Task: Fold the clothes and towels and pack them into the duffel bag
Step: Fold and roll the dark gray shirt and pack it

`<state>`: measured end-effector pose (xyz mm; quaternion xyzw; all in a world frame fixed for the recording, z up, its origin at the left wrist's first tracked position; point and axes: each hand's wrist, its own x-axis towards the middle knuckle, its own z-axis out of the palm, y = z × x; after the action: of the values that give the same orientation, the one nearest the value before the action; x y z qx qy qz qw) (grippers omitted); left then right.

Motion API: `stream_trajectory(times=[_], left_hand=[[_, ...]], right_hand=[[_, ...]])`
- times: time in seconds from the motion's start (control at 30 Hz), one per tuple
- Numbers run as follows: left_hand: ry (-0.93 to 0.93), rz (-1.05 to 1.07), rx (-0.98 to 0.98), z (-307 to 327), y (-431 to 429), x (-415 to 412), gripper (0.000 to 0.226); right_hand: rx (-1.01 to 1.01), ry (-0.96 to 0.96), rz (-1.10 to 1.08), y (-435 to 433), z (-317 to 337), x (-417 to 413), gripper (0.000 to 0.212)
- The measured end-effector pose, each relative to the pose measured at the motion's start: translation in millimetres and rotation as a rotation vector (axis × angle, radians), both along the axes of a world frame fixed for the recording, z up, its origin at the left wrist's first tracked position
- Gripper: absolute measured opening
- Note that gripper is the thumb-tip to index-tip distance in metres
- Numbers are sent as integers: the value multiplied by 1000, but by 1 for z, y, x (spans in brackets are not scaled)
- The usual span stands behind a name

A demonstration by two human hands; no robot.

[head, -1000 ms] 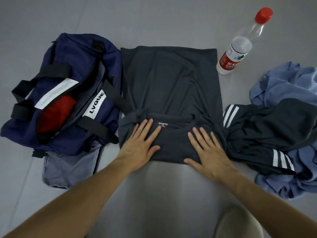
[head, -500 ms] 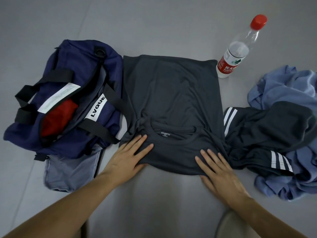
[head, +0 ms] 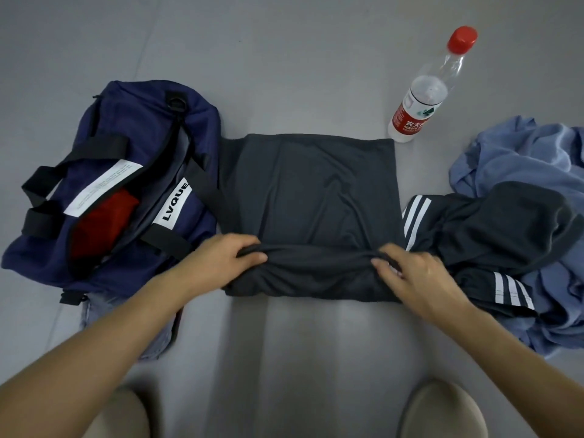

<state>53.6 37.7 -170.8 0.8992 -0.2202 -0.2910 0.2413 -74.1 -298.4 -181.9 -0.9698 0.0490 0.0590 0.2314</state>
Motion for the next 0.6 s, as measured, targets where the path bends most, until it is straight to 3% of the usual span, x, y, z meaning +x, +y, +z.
stream_trajectory(times=[0.07,0.17,0.23,0.37,0.5,0.6], left_hand=[[-153,65,106,-4,-6,17,10],[-559,-12,116,-22,-28,13,31],[-691,-177,22,-36,-46,-6,40],[-421,-276,258,-68,-40,-39,67],[-423,-372,305,-81,-17,-42,88],[-441,-414,287,-77,-4,-37,97]], right_hand=[[-68,-86,-65,0,4,23,16],[-209,-285,31,9,-10,40,34],[-291,-182,222,17,-31,33,52],[-373,181,369,14,-63,-4,85],[-360,194,375,3,-64,-16,93],[-361,165,338,-5,-66,-30,87]])
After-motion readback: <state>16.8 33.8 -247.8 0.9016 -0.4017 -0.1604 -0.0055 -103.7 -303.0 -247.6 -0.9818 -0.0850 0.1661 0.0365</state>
